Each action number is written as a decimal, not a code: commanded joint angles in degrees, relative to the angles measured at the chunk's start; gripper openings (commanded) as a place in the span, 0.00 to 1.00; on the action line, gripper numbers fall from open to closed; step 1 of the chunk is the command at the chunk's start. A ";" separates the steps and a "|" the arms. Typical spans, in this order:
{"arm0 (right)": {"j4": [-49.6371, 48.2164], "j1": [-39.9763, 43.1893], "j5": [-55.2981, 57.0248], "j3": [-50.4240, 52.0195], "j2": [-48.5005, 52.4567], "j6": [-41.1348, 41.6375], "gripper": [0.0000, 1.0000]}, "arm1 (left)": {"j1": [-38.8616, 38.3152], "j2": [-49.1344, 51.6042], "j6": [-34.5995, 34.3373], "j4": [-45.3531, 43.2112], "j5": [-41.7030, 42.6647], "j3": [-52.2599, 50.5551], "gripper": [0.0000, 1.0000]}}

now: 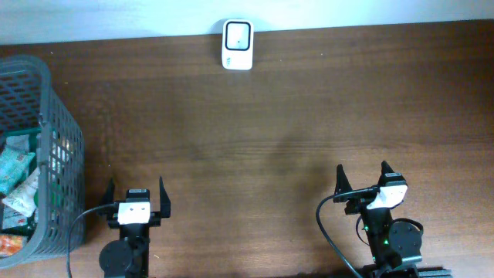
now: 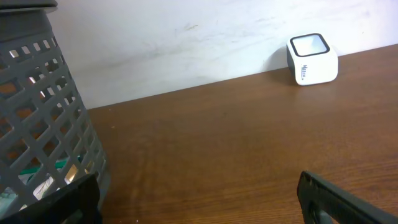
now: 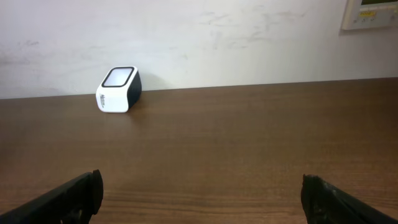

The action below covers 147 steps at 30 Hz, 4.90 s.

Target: Scan the item barcode

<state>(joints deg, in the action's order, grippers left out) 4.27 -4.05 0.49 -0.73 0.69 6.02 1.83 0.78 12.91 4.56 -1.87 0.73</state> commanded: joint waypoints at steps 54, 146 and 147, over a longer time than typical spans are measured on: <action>0.22 0.33 -0.26 0.42 -0.37 0.22 0.98 | -0.28 60.76 -5.77 35.17 12.83 75.76 0.99; 0.22 0.33 -0.26 0.42 -0.37 0.22 0.98 | 14.71 113.20 -36.13 92.17 -2.80 160.95 0.99; 0.20 0.33 -0.26 0.42 -0.37 0.22 0.98 | 20.24 113.20 -36.28 92.17 -1.57 157.81 0.99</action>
<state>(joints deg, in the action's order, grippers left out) 4.27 -4.05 0.32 -0.73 0.69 6.04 14.33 113.62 -19.90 96.64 -4.93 162.28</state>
